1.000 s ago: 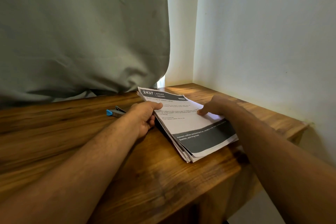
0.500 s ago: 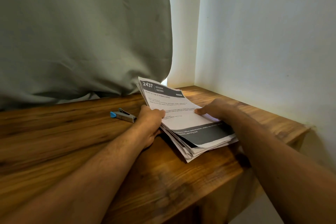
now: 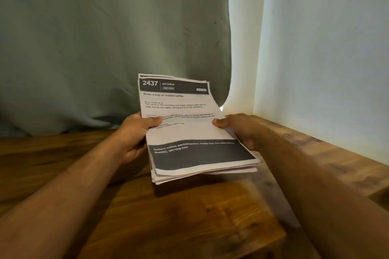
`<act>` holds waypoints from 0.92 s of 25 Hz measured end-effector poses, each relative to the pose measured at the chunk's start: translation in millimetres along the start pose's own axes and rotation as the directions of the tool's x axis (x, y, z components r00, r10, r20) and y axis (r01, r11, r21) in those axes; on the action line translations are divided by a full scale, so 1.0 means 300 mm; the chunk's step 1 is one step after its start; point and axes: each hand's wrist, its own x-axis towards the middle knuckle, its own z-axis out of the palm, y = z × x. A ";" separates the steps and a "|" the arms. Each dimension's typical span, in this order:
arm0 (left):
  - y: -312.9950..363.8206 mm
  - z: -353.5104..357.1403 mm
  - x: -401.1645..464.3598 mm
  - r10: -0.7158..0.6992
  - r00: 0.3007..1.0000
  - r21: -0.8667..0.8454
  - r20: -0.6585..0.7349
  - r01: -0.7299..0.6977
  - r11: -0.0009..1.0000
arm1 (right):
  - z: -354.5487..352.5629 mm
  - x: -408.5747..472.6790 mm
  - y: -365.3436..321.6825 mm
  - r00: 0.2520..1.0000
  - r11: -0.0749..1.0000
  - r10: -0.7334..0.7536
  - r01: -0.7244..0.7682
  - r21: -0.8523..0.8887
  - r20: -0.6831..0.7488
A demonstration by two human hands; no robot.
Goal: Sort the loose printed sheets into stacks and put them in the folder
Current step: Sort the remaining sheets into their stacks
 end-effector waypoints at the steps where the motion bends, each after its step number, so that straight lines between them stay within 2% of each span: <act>1: 0.028 -0.071 -0.019 -0.016 1.000 0.019 -0.013 0.016 1.000 | 0.062 0.005 -0.021 0.998 1.000 0.011 -0.012 0.020 0.055; 4: 0.096 -0.266 -0.073 -0.082 0.996 0.050 -0.038 0.083 0.995 | 0.253 0.027 -0.068 0.975 0.990 0.076 -0.099 0.101 0.206; 6: 0.111 -0.350 -0.099 -0.117 0.991 0.070 -0.059 0.121 0.990 | 0.342 0.049 -0.088 0.968 0.992 0.070 -0.092 0.084 0.240; 11: 0.059 -0.497 -0.141 -0.214 0.971 0.073 -0.110 0.223 0.972 | 0.496 0.098 -0.071 0.987 0.997 0.063 -0.056 -0.049 0.150; 14: 0.026 -0.526 -0.125 -0.245 0.956 0.273 -0.163 0.283 0.920 | 0.551 0.128 -0.011 0.999 0.980 0.012 -0.006 -0.197 0.030; 16: 0.017 -0.522 -0.106 -0.254 0.940 0.350 -0.226 0.322 0.880 | 0.565 0.142 0.005 0.998 0.954 -0.056 0.053 -0.295 -0.001; 18: 0.001 -0.510 -0.086 -0.204 0.928 0.385 -0.311 0.320 0.866 | 0.564 0.153 0.007 0.994 0.905 -0.109 0.103 -0.413 0.008; 20: -0.021 -0.490 -0.067 -0.052 0.930 0.523 -0.364 0.250 0.814 | 0.555 0.155 0.010 0.991 0.878 -0.132 0.116 -0.465 -0.003; 23: -0.043 -0.464 -0.051 0.217 0.920 0.789 -0.326 0.139 0.598 | 0.527 0.150 0.021 0.990 0.929 -0.141 0.123 -0.348 -0.027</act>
